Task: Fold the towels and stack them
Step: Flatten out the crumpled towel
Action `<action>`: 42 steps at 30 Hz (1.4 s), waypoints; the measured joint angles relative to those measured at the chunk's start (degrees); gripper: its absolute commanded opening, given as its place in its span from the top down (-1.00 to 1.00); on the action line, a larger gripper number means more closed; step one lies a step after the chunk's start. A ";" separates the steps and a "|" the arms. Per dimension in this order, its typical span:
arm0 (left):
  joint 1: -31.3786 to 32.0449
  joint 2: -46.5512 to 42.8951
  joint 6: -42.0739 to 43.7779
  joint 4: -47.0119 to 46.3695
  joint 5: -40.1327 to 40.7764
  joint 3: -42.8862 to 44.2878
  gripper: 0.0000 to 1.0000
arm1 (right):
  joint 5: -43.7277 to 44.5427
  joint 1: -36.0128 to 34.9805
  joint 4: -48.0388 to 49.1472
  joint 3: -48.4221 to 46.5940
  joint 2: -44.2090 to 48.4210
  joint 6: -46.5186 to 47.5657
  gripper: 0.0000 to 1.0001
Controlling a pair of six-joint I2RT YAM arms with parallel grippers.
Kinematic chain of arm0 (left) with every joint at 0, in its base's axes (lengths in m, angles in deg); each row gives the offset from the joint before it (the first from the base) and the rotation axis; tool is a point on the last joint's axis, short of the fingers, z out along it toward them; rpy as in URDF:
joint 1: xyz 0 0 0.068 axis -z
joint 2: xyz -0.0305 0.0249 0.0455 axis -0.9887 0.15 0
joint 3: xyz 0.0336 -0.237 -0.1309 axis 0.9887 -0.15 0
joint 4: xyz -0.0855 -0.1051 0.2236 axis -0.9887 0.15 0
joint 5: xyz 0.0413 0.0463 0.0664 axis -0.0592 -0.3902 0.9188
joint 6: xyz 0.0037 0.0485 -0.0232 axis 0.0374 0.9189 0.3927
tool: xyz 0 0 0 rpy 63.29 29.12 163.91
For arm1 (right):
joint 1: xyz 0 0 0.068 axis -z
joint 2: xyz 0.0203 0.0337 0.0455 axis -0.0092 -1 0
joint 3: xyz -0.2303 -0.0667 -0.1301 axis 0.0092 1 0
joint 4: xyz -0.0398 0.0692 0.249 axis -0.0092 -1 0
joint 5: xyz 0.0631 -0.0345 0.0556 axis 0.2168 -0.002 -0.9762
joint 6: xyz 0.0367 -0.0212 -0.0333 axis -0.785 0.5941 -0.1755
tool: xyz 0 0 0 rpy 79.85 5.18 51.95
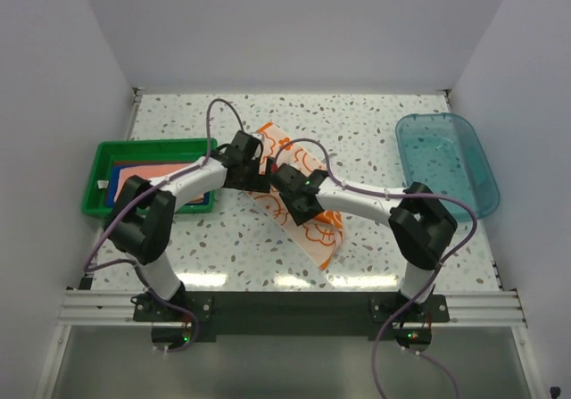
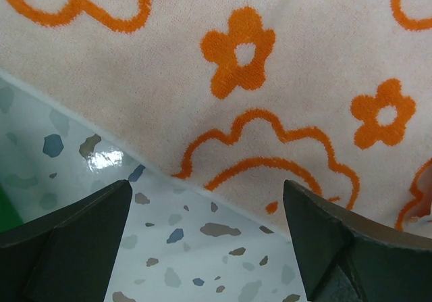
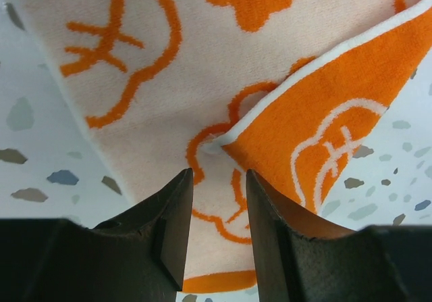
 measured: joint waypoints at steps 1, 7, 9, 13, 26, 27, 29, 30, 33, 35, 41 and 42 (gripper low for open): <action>0.00 0.68 0.00 -0.20 0.00 0.00 -0.99 | 0.44 0.31 0.00 0.22 -0.20 0.13 0.19; 0.37 3.78 0.00 -1.11 0.02 0.00 -0.99 | 2.86 2.32 1.42 1.62 -0.61 0.72 0.31; 0.44 4.37 0.00 -1.14 0.04 0.00 -0.99 | 3.10 2.91 1.84 1.90 -0.74 0.90 0.51; 0.63 5.16 0.00 -1.16 0.44 -0.02 -0.99 | 3.08 3.96 2.71 2.99 -1.03 1.29 0.96; 0.72 5.68 0.07 -1.81 2.86 -0.02 -1.00 | 3.76 20.46 3.02 17.92 19.52 -5.38 1.00; 0.72 5.73 0.07 -1.90 3.06 -0.02 -1.00 | 4.42 23.54 2.67 19.45 22.69 -6.67 0.96; 0.74 5.77 0.13 -1.97 3.34 -0.02 -1.00 | 5.25 27.28 2.01 21.92 27.39 -9.11 0.78; 0.74 5.77 0.15 -1.99 3.48 -0.02 -1.00 | 5.70 29.22 1.40 23.06 29.31 -10.40 0.57; 0.74 5.81 0.24 -1.99 3.78 -0.02 -1.00 | 7.74 33.16 -0.90 25.64 32.24 -13.22 0.18; 0.74 5.81 0.24 -1.99 3.87 -0.02 -1.00 | 8.94 33.90 -2.36 26.32 33.20 -14.03 0.08; 0.72 5.95 0.52 -1.90 3.91 0.24 -1.00 | 8.24 33.88 -2.71 24.00 34.36 -10.25 0.02; 0.74 6.21 0.63 -1.70 4.07 0.59 -1.00 | 6.36 33.86 -2.21 23.50 34.25 -9.20 0.02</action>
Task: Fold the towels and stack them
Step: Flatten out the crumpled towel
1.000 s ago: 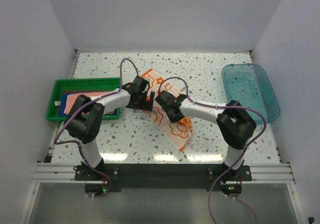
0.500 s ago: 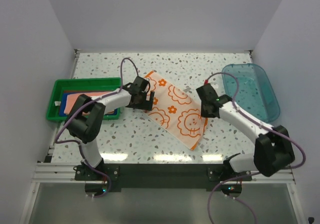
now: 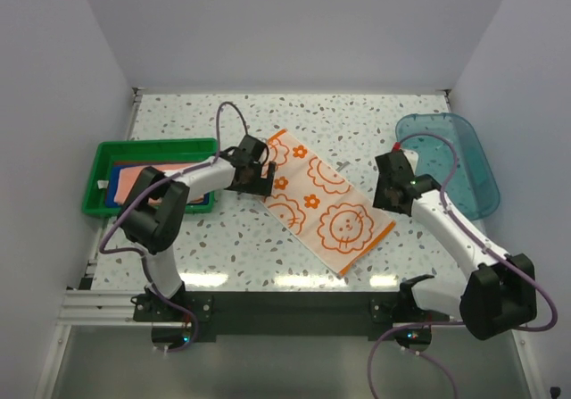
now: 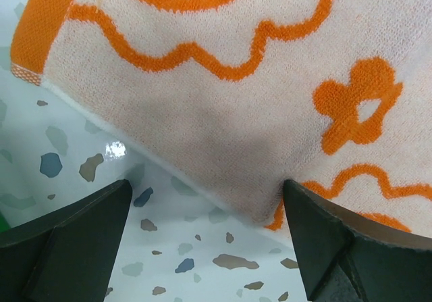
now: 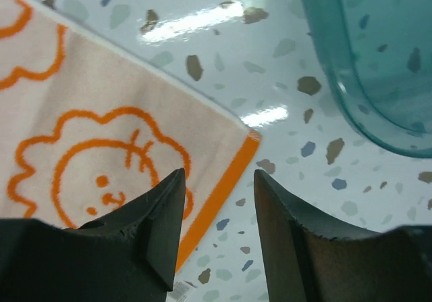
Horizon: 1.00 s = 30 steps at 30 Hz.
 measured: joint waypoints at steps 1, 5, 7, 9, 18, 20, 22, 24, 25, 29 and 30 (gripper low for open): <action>0.00 0.39 0.07 0.17 0.15 0.55 -1.00 | -2.08 -0.15 0.55 -0.39 -0.35 1.01 0.01; -0.02 2.40 0.13 1.05 1.05 3.26 -1.00 | -9.66 -2.43 2.10 -1.51 -4.96 3.76 0.03; -0.02 3.61 0.28 1.38 1.55 5.07 -1.00 | -12.24 -4.81 1.97 -1.57 -9.01 4.66 0.03; -0.02 4.59 0.46 1.95 1.99 6.73 -1.00 | -14.14 -7.32 1.51 -1.38 -12.02 4.87 0.03; -0.02 10.64 2.21 2.64 2.75 14.36 -1.00 | -21.66 -17.66 -0.52 4.55 -15.06 2.49 0.03; -0.02 11.63 2.67 2.73 2.54 15.72 -1.00 | -22.71 -21.49 -1.16 5.25 -15.54 1.25 0.03; -0.02 12.39 2.99 2.69 2.23 16.79 -1.00 | -24.57 -25.97 -0.96 5.27 -15.63 -0.20 0.03; -0.02 12.74 3.45 2.56 1.66 17.25 -1.00 | -26.60 -30.82 -0.76 5.09 -15.80 -1.46 0.03; -0.02 12.76 3.87 2.40 1.31 17.25 -1.00 | -27.93 -32.96 -0.57 4.81 -16.13 -2.01 0.03; -0.02 12.76 6.40 1.49 -0.79 17.16 -1.00 | -34.67 -41.86 0.39 0.59 -19.61 -2.58 0.03; -0.02 12.76 7.08 1.07 -1.25 17.03 -1.00 | -35.76 -42.71 0.44 -0.42 -19.71 -2.43 0.02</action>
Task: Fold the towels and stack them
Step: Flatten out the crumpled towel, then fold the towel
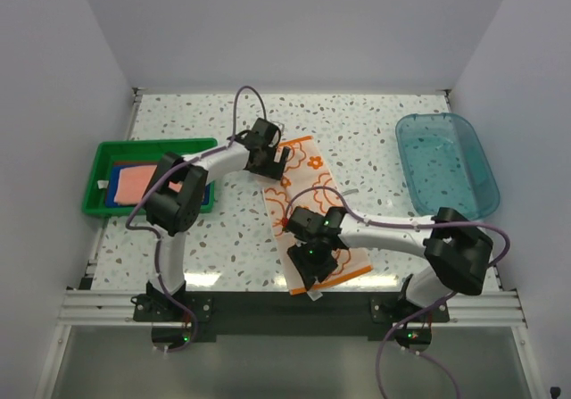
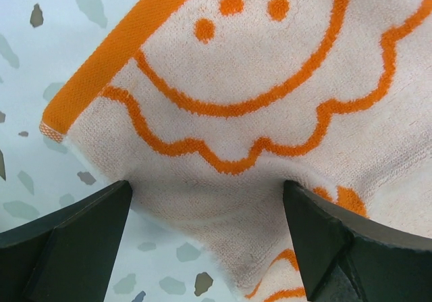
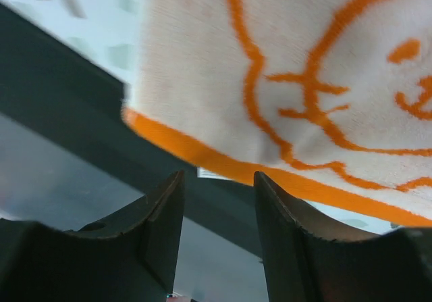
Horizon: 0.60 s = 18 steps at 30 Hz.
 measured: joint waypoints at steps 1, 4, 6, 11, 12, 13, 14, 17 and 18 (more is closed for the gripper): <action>0.00 -0.04 0.81 -0.70 -0.48 -0.24 -1.00 | -0.92 -0.46 -0.72 -1.92 0.09 0.39 0.02; -0.02 -1.05 3.69 -3.04 -1.70 -1.81 -1.00 | -0.48 0.85 -2.54 -8.33 0.33 2.84 0.02; -0.20 -2.40 5.16 -3.45 -2.08 -2.97 -1.00 | 0.72 3.85 -3.67 -13.68 0.37 5.44 0.03; -2.89 -7.56 6.54 -5.20 -2.45 -3.32 -0.92 | 6.36 18.25 -2.93 -23.78 0.04 13.66 0.07; -3.98 -8.33 6.54 -5.42 -2.43 -2.89 -0.90 | 7.17 21.16 -2.36 -25.62 -0.81 15.34 0.10; -5.14 -8.66 6.49 -5.73 -2.43 -2.08 -0.83 | 8.20 23.96 -1.66 -27.67 -2.12 17.03 0.12; -6.21 -8.70 6.34 -6.21 -2.38 -1.16 -0.79 | 9.09 26.32 0.02 -29.46 -3.80 18.78 0.14; -8.57 -8.31 6.03 -6.51 -2.01 1.05 -0.71 | 10.99 30.56 3.41 -35.01 -10.16 22.99 0.22; -8.85 -7.91 6.03 -6.54 -1.88 1.70 -0.70 | 11.30 31.52 4.28 -37.46 -13.20 24.28 0.24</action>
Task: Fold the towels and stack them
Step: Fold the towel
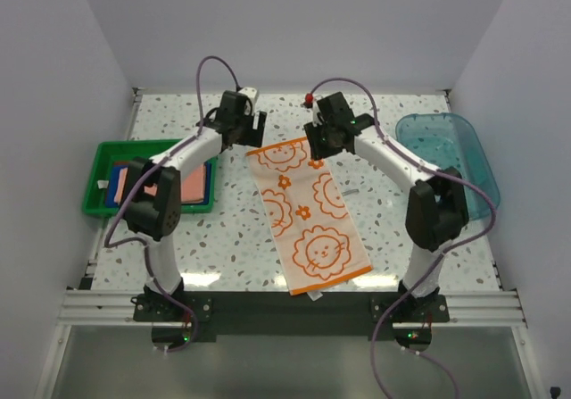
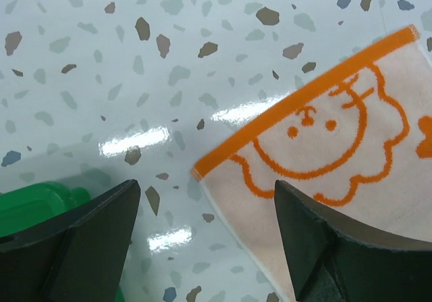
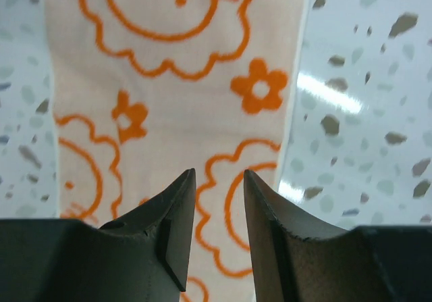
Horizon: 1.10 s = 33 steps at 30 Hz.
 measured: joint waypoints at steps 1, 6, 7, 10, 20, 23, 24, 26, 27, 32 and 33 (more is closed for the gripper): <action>-0.07 0.50 0.00 -0.11 0.09 0.52 -0.67 | 0.24 0.76 1.40 -2.19 -2.95 1.14 0.32; 0.24 5.01 -0.04 -0.31 0.31 2.01 -0.54 | 1.14 3.91 7.48 -10.16 -15.58 4.35 0.42; 0.24 5.90 -0.04 -0.22 0.37 2.01 -0.54 | 1.16 4.46 8.28 -11.74 -17.75 4.96 0.42; 0.11 8.04 -0.04 -0.17 0.83 2.01 -0.53 | 1.14 5.86 10.78 -15.56 -22.84 6.23 0.41; 0.07 9.51 -0.04 -0.20 1.22 2.29 -0.53 | -0.66 8.11 15.15 -26.62 -34.56 7.26 0.26; 0.07 9.53 -0.04 -0.13 1.22 2.29 -0.53 | -2.12 8.13 14.93 -29.38 -37.03 7.32 0.26; 0.07 9.53 -0.04 -0.13 1.22 2.29 -0.53 | -2.38 8.13 14.73 -30.47 -37.90 7.34 0.26; 0.07 9.53 -0.04 -0.13 1.22 2.29 -0.54 | -3.02 8.13 14.56 -32.15 -39.26 7.34 0.26; 0.07 9.55 -0.04 -0.09 1.22 2.29 -0.54 | -3.23 8.11 14.53 -32.39 -39.56 7.37 0.26; 0.07 9.62 -0.02 0.13 1.22 2.29 -0.55 | -3.45 8.13 14.08 -32.52 -39.93 7.54 0.25; 0.07 9.62 -0.02 0.17 1.22 2.29 -0.55 | -3.45 8.13 14.08 -32.52 -39.93 7.54 0.25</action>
